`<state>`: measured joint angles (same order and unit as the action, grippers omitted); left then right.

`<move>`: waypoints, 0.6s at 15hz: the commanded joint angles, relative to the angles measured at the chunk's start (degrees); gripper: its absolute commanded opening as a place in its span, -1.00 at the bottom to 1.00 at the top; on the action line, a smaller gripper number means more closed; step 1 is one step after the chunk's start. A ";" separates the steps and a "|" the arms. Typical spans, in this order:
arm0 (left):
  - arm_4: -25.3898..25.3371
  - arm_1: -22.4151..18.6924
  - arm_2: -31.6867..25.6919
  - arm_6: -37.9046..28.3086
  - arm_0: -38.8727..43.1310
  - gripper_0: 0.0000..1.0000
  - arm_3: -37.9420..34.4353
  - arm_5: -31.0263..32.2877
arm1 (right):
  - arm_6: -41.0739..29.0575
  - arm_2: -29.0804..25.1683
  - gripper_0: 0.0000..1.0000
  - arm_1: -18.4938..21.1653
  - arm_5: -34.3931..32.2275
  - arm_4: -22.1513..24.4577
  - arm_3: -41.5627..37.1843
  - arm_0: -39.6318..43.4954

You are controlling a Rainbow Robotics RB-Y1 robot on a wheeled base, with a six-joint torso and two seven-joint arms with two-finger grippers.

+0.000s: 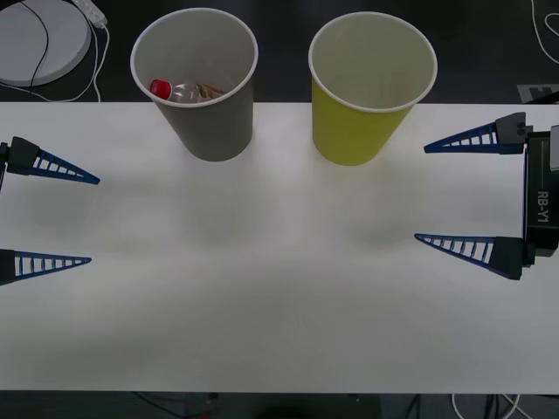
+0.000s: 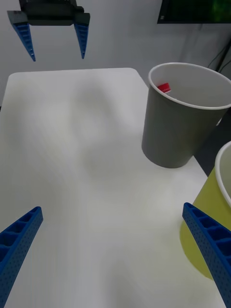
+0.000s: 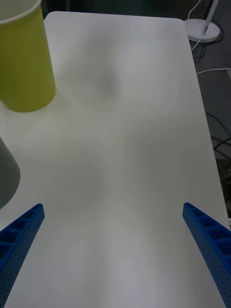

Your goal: Put the can into the green bin and the plastic bottle into the gray bin

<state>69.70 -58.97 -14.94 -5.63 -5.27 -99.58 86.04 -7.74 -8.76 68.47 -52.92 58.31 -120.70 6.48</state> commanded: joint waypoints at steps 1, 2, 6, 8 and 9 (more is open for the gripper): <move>0.00 0.00 0.00 0.00 0.00 1.00 0.00 0.00 | 5.19 -1.61 1.00 0.00 -4.56 -2.59 2.58 1.96; 0.00 0.00 0.00 0.00 0.00 1.00 0.00 0.00 | 6.51 -2.23 1.00 0.00 -5.70 -3.29 3.11 2.75; 0.00 0.00 0.00 0.00 0.00 1.00 0.00 0.00 | 8.00 -5.74 1.00 0.00 -8.51 -3.73 2.93 7.14; 0.00 0.00 0.00 0.00 0.00 1.00 0.00 0.00 | 8.26 -6.53 1.00 0.00 -10.01 -3.91 2.84 8.90; 0.00 0.00 0.00 0.00 0.00 1.00 0.00 0.00 | 8.35 -6.88 1.00 0.00 -10.45 -4.00 2.84 9.51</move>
<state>69.70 -58.97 -14.94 -5.63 -5.27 -99.58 86.04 0.53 -15.38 68.48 -63.02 54.37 -117.84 15.53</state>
